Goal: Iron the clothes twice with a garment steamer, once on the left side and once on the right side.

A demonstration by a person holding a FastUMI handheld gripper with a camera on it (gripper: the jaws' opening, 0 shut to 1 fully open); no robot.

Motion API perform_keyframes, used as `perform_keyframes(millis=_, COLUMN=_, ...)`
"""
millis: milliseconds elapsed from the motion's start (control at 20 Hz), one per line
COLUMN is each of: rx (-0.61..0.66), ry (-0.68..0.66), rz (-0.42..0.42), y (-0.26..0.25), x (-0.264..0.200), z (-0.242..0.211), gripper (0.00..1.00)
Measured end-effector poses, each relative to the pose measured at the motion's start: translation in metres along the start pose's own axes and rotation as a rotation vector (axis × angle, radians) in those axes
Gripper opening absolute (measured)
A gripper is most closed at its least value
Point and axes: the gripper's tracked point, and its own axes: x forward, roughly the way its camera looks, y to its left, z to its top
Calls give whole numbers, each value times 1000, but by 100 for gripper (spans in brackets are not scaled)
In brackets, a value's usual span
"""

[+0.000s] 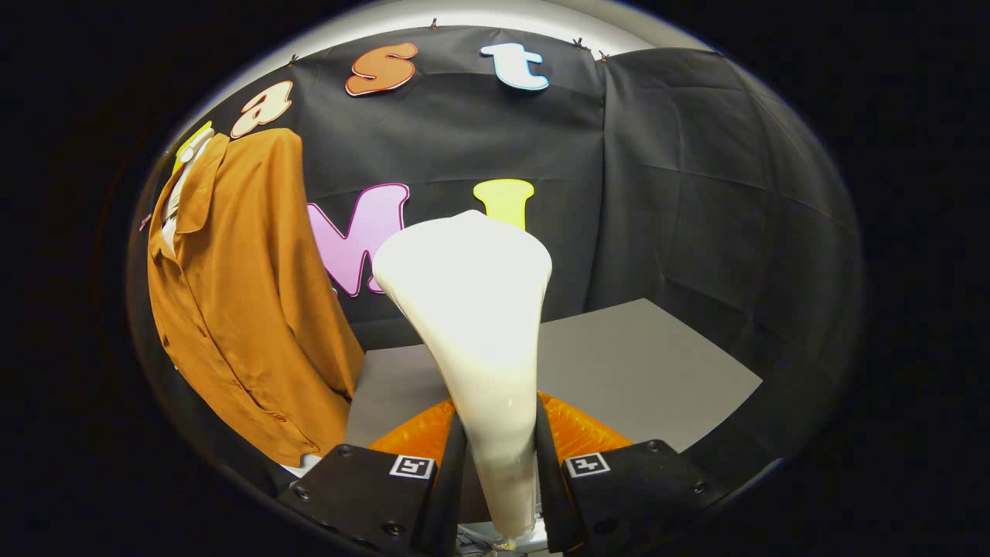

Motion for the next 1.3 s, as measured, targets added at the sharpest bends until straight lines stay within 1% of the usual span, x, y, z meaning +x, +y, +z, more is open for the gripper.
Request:
perform_keyframes(millis=100, rx=-6, ry=-14, rz=-3, y=20, x=-9, z=3, gripper=47)
perform_keyframes(millis=300, rx=-9, ry=-52, rz=19, y=74, x=-26, z=7, gripper=47)
perform_keyframes(millis=550, rx=-27, ry=-79, rz=71, y=144, x=-42, z=7, gripper=47)
perform_keyframes(millis=700, rx=-39, ry=-87, rz=95, y=175, x=-48, z=11, gripper=47)
perform_keyframes(millis=950, rx=-53, ry=-91, rz=113, y=213, x=-49, z=15, gripper=47)
perform_keyframes(millis=1150, rx=-69, ry=-113, rz=101, y=234, x=-44, z=23, gripper=47)
perform_keyframes(millis=1300, rx=-69, ry=-98, rz=80, y=242, x=-36, z=20, gripper=46)
